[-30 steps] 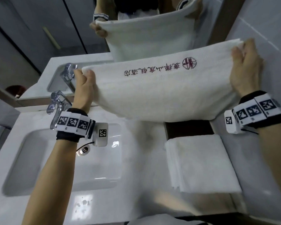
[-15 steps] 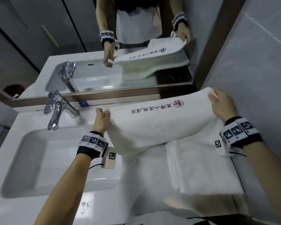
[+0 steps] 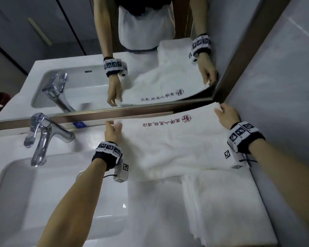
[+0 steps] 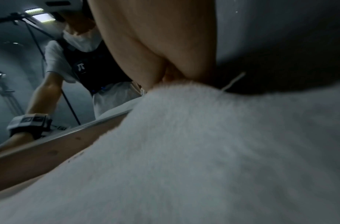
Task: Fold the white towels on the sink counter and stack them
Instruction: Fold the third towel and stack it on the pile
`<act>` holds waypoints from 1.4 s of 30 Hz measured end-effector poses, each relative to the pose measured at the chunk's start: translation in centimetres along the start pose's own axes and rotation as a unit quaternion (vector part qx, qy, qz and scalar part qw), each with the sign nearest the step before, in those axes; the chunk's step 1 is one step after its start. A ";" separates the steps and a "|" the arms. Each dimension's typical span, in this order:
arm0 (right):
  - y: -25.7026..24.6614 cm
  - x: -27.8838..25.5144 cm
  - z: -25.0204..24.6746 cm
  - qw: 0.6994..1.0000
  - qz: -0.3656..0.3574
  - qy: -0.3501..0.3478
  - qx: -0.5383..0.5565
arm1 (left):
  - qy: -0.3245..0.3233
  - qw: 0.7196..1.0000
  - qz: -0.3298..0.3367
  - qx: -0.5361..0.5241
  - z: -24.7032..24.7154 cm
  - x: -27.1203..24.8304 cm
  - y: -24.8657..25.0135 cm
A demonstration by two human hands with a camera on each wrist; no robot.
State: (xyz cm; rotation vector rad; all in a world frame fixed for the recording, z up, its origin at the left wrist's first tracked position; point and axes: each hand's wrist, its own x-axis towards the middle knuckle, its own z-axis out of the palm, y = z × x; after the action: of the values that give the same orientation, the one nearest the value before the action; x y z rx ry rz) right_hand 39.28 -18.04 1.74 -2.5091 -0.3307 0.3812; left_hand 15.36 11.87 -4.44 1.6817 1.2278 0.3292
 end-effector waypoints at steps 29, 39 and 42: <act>4.9 -8.6 -1.4 0.998 0.053 -0.016 0.037 | -0.127 0.989 -0.070 -0.010 -1.9 -7.7 -6.8; 7.3 -13.0 -2.1 0.989 0.065 -0.131 0.012 | -0.208 0.976 0.066 0.021 -3.3 -12.0 -9.7; 6.7 -13.3 -2.3 0.996 0.004 -0.087 0.010 | -0.193 0.976 0.096 0.032 -3.5 -12.3 -8.8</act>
State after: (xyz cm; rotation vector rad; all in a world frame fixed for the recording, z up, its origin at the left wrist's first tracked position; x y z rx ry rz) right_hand 28.67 -28.75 2.36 -2.4640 -0.3833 0.6045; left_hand 2.45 3.50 -6.18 1.8215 0.7986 0.0708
